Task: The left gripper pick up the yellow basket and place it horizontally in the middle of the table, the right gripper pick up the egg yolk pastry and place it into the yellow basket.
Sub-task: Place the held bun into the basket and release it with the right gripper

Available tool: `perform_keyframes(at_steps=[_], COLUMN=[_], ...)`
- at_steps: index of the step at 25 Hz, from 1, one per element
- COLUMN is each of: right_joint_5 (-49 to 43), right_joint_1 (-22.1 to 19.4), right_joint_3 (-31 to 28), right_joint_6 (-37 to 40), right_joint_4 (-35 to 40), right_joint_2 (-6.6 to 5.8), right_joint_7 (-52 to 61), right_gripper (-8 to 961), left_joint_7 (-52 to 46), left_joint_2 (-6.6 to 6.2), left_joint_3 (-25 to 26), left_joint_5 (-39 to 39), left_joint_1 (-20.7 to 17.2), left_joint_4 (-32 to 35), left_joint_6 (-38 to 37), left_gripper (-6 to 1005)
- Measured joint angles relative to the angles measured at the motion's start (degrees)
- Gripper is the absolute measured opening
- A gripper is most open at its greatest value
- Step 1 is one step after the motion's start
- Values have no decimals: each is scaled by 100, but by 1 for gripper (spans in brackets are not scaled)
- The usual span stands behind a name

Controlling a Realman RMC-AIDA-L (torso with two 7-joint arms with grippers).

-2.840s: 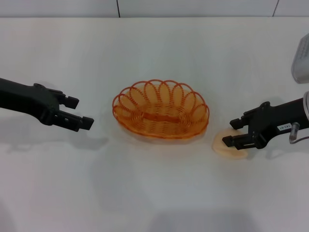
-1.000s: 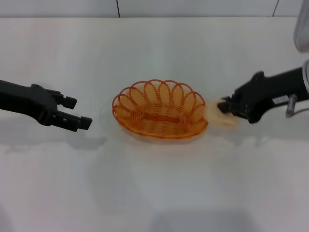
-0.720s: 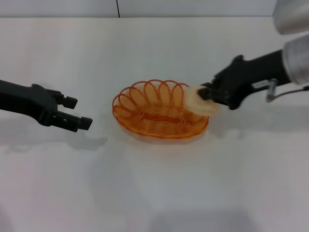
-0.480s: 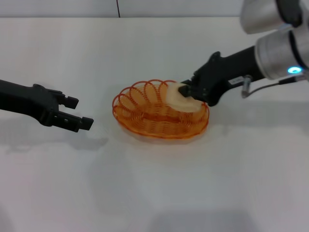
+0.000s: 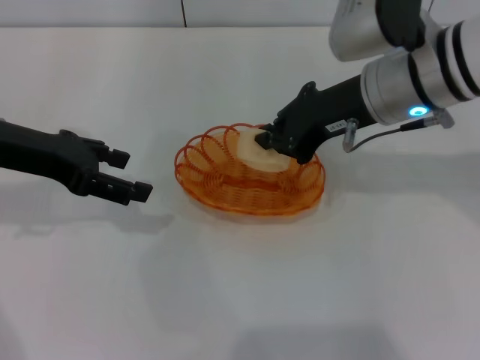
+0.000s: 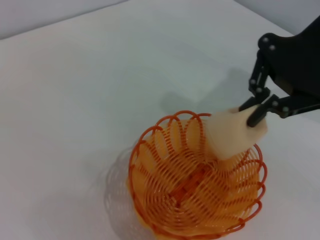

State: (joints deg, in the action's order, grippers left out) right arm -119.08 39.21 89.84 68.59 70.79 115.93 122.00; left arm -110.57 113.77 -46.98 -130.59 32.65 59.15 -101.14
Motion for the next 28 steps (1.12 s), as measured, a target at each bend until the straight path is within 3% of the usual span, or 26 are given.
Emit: perform_keyframes(at_steps=[19,22,28], right_joint_5=[139,163,205], right_joint_1=[4,-27,-227], right_joint_3=[261,252,220], right_joint_6=[-224,-221,-206], right_joint_4=[-11,42,239], right_joint_2=[-4,-9,-18], right_joint_7=[-45,-45,-46], right_gripper=[53,255,393], left_joint_7=[-4,-5,5], left_joint_2=[4,4,4], left_joint_3=[14,15,14], left_joint_5=[-1,-1,-1], left_joint_1=[-4,-8,-23], left_joint_4=[-9,-9,-9], left_joint_6=[8,9,30], left_gripper=[890,890,889])
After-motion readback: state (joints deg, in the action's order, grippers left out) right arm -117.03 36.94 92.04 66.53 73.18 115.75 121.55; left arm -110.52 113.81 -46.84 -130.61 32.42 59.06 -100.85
